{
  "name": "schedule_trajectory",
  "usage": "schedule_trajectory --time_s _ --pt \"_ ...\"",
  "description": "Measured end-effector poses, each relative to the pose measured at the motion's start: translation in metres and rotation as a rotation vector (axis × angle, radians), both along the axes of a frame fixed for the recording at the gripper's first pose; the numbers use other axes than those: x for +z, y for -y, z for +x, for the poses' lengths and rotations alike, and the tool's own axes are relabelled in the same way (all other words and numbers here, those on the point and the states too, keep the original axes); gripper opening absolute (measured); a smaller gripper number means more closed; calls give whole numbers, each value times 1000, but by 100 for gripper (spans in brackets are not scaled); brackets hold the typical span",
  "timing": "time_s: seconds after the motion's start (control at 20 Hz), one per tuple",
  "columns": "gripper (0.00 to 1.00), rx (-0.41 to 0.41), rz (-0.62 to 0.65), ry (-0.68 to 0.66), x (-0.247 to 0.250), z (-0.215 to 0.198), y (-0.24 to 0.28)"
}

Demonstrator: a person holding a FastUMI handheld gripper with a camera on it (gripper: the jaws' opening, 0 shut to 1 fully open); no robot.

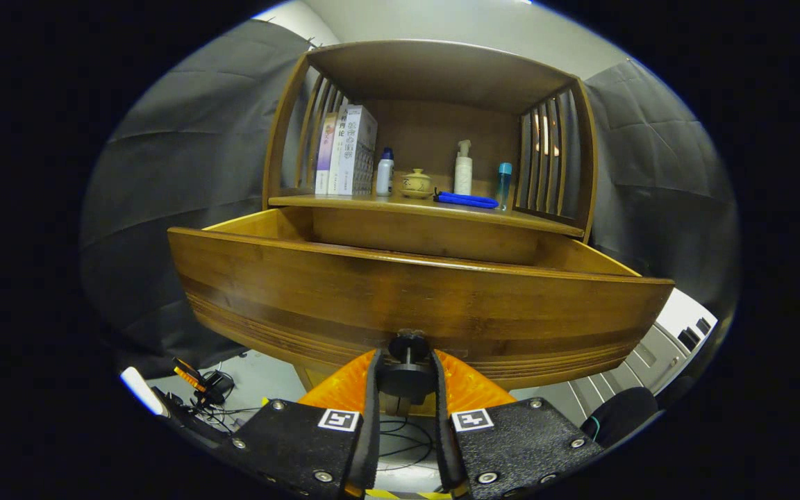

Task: Pull open the drawer, take out the items inside it, and place them on the countertop above the cabinet.

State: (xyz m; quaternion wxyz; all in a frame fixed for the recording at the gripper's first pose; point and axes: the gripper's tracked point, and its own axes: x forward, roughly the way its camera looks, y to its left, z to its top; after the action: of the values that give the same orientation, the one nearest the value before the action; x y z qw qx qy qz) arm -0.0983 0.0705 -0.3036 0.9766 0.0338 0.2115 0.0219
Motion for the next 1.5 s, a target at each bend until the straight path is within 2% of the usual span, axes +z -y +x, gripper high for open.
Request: schedule_trajectory --time_s 0.35,0.45,0.55,0.75,0.95,1.1,1.3,1.5 --pt "35 9 -21 -4 0 -9 -3" --pt "39 28 -13 -14 0 -11 -6" --pt "47 55 -30 21 12 -14 -5" --pt "95 36 11 81 56 -27 -10" --pt "95 21 -2 156 115 -23 -6" --pt "95 9 -30 142 137 -4 3" --pt "95 5 -71 61 141 36 16" --pt "95 0 -25 -42 123 77 23"
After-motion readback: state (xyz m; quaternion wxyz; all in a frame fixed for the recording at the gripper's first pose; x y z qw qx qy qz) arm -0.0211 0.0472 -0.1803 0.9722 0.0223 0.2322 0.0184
